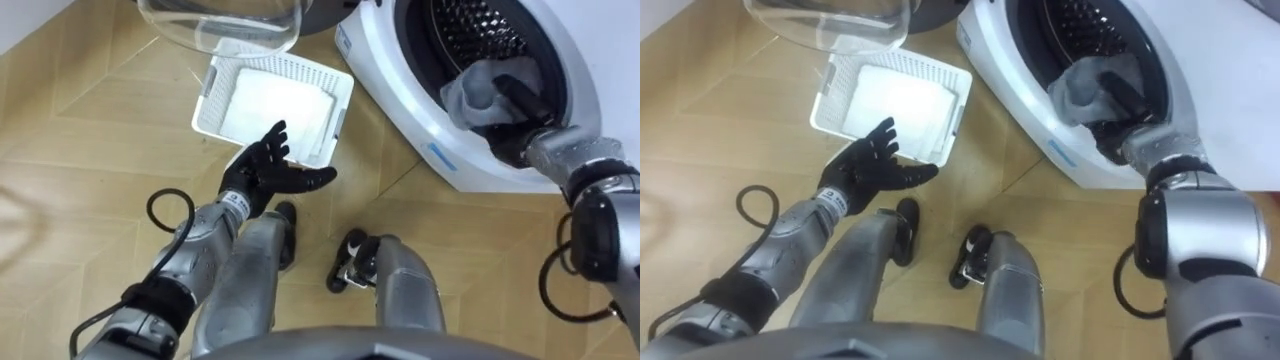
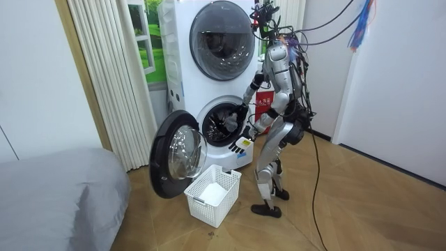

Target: Put towel into washing machine

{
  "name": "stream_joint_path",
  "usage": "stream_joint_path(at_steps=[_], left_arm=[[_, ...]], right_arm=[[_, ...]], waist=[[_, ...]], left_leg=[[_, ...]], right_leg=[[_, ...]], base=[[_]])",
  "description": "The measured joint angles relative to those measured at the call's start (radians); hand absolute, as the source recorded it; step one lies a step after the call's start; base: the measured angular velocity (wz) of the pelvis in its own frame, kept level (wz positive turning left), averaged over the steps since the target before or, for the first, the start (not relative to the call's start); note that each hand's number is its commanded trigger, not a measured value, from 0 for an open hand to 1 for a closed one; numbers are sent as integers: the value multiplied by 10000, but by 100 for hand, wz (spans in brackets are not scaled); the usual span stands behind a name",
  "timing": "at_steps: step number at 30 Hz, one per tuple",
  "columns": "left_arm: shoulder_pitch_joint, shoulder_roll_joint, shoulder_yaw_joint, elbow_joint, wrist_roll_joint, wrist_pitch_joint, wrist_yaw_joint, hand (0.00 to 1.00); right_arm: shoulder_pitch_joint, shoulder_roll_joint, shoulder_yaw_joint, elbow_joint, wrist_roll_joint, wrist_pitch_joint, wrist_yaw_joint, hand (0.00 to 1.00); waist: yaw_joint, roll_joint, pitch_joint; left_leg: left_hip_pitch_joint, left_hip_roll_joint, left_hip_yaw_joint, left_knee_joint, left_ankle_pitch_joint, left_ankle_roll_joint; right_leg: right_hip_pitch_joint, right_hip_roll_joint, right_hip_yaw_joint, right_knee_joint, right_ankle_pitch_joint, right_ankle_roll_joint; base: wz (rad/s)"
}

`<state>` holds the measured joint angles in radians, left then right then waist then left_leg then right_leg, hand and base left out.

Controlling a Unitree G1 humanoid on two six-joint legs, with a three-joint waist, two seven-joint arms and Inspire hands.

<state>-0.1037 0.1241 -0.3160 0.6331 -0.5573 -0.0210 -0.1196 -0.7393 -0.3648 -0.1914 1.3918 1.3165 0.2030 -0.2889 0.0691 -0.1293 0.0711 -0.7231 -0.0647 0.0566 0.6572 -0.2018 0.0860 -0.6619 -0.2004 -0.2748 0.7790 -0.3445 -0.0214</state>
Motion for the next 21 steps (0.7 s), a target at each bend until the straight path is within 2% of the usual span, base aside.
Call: stream_joint_path(at_steps=[6, 14, 16, 21], left_arm=[[87, -114, -12, -372, 14, -91, 69, 0], [90, -195, -32, -372, 11, -340, 84, 0], [93, -236, -55, -372, 9, -411, 84, 0], [87, -253, -218, -372, 10, -540, 85, 0]], right_arm=[[-289, 1, -657, -4, 926, -377, -892, 0], [-293, 1, -663, -5, 1160, -855, -1457, 0], [-293, 1, -657, -15, 1272, -1142, -1555, 0], [-160, 2, -635, -354, 1333, -1309, -1609, 0]], waist=[[27, 97, -11], [137, 174, -11], [228, 252, -15], [221, 438, -41]], left_leg=[[5, -1, 31, -2, 28, 38], [1, -6, 127, -61, 44, 69], [3, -6, 144, -96, 53, 86], [20, -8, 211, -199, 88, 145]], right_leg=[[0, -11, -6, 7, 4, 6], [0, -62, -34, -14, -1, 33], [-10, -61, -32, -49, 14, 58], [-5, -58, -23, -172, 84, 125]], base=[[0], [0], [0], [-1]])
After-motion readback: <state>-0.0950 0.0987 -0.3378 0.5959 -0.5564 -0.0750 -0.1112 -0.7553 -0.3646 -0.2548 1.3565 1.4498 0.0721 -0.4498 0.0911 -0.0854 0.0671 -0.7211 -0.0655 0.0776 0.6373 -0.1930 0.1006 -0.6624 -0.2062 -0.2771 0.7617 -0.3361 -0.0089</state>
